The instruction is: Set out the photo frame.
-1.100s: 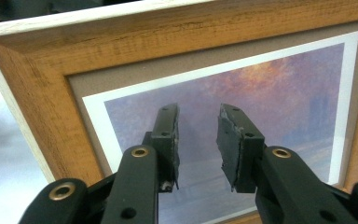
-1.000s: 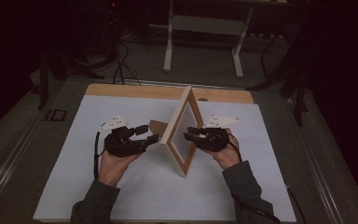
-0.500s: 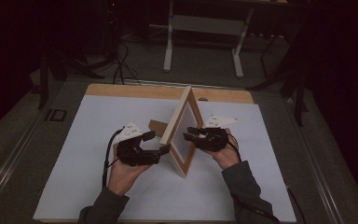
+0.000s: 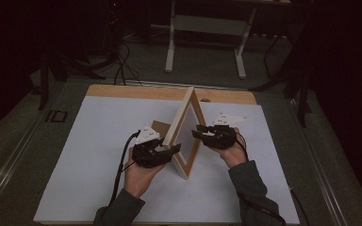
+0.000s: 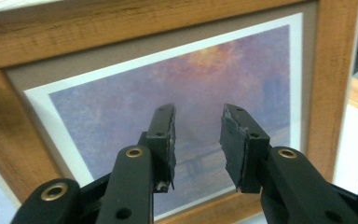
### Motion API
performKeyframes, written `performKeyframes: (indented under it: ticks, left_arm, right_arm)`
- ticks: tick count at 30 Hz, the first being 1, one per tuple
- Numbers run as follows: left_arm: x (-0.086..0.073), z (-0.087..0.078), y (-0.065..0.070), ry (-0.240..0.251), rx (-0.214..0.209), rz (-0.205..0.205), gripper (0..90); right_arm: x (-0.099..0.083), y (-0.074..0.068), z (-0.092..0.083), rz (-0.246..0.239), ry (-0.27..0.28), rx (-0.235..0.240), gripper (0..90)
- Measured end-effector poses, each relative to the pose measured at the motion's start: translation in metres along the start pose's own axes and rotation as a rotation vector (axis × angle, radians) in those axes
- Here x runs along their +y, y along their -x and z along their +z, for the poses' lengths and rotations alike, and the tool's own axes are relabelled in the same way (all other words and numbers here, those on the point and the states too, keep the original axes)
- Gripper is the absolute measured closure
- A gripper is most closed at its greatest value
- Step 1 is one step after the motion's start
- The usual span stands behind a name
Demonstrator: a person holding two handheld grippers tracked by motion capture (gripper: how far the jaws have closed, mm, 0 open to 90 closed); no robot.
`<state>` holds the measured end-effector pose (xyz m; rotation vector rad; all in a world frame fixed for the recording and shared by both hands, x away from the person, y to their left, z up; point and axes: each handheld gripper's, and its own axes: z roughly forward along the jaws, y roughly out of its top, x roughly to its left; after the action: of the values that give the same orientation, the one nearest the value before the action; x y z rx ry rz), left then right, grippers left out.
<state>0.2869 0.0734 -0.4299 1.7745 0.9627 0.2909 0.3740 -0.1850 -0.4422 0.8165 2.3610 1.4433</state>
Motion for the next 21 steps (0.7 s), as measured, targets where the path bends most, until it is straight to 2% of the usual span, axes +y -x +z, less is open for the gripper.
performKeyframes:
  ticks: [1, 7, 16, 17, 21]
  left_arm:
    - [0.0, 0.0, 0.0, -0.002, -0.004, -0.008, 59.1]
    - [0.002, -0.001, -0.002, -0.016, 0.018, -0.002, 60.4]
    - [0.007, -0.009, -0.023, -0.033, 0.053, -0.022, 66.2]
    - [0.007, -0.009, -0.023, -0.033, 0.053, -0.022, 66.7]
    - [0.011, -0.012, -0.039, -0.048, 0.033, -0.024, 68.2]
  right_arm:
    - [0.0, 0.001, 0.0, 0.005, -0.001, -0.004, 64.6]
    - [-0.001, 0.005, -0.003, 0.01, -0.003, -0.024, 64.2]
    - [-0.001, 0.007, -0.002, 0.007, -0.008, -0.038, 64.1]
    - [-0.001, 0.007, -0.002, 0.006, -0.008, -0.039, 64.1]
    - [-0.001, 0.008, -0.002, 0.011, -0.01, -0.044, 64.0]
